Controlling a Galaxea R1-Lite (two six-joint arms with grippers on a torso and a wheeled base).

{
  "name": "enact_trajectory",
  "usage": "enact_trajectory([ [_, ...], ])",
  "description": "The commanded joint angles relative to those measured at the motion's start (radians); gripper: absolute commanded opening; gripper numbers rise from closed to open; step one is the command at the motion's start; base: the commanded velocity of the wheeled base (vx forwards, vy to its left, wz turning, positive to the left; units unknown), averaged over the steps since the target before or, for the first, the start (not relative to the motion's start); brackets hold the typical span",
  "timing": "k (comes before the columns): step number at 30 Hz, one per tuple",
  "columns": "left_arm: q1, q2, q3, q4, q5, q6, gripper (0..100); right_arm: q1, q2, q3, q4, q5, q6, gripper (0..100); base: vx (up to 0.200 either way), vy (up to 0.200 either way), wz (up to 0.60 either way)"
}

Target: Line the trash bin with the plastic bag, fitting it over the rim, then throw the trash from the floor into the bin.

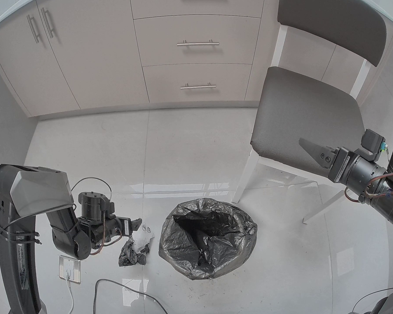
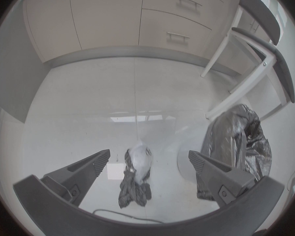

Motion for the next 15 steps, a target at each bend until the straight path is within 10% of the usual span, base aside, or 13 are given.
enact_trajectory([
  [1,0.081,-0.025,-0.222,0.174,-0.024,0.021,100,0.001,0.015,0.013,-0.001,0.0,0.004,100,0.0,0.0,0.0],
  [15,0.111,0.162,-1.124,0.93,-0.027,-0.124,100,0.001,0.049,0.01,-0.004,-0.002,0.036,100,0.0,0.0,0.0],
])
